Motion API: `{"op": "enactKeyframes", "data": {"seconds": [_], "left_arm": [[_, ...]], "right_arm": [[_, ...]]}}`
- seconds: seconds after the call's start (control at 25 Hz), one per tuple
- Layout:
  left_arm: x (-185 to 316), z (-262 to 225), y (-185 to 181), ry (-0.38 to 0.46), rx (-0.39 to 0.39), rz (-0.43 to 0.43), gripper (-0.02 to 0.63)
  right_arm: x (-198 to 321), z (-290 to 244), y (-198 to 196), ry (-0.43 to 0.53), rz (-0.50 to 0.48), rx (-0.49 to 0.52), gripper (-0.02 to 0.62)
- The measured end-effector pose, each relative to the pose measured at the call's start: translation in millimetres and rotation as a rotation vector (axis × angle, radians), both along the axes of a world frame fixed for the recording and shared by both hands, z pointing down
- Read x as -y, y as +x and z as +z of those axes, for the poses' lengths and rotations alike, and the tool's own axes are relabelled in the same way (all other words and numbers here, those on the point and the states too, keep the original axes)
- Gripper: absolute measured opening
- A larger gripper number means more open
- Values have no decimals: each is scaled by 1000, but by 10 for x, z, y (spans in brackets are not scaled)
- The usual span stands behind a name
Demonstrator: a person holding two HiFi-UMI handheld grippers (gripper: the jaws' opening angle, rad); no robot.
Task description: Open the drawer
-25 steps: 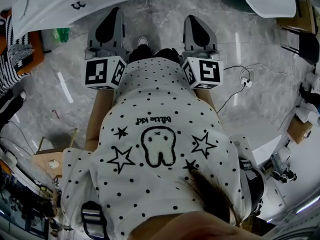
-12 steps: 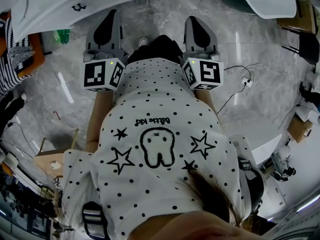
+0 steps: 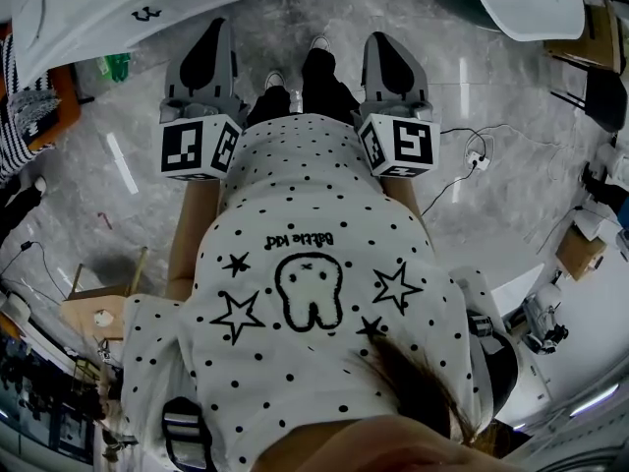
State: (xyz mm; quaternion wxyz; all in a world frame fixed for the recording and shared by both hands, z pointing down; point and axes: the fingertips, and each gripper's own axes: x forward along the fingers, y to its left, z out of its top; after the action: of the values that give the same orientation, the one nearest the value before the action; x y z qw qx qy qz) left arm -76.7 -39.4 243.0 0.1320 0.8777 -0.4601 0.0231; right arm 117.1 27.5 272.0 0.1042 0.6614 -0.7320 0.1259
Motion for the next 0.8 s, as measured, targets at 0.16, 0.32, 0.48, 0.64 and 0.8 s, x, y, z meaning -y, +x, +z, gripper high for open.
{"op": "enactKeyframes", "data": {"seconds": [0.16, 0.32, 0.48, 0.64, 0.8], "left_arm": [[26, -30, -57, 10, -15, -33, 5], [54, -76, -108, 30, -28, -60, 5], [56, -101, -116, 37, -34, -69, 5], [44, -58, -41, 11, -20, -26, 5], [45, 18, -64, -17, 6, -20, 5]], "right_arm": [[52, -46, 33, 12, -10, -16, 14], [104, -90, 19, 26, -32, -32, 14], [109, -84, -1, 23, -41, -30, 14], [-11, -12, 23, -5, 0, -8, 14], [-89, 77, 9, -34, 10, 12, 14]]}}
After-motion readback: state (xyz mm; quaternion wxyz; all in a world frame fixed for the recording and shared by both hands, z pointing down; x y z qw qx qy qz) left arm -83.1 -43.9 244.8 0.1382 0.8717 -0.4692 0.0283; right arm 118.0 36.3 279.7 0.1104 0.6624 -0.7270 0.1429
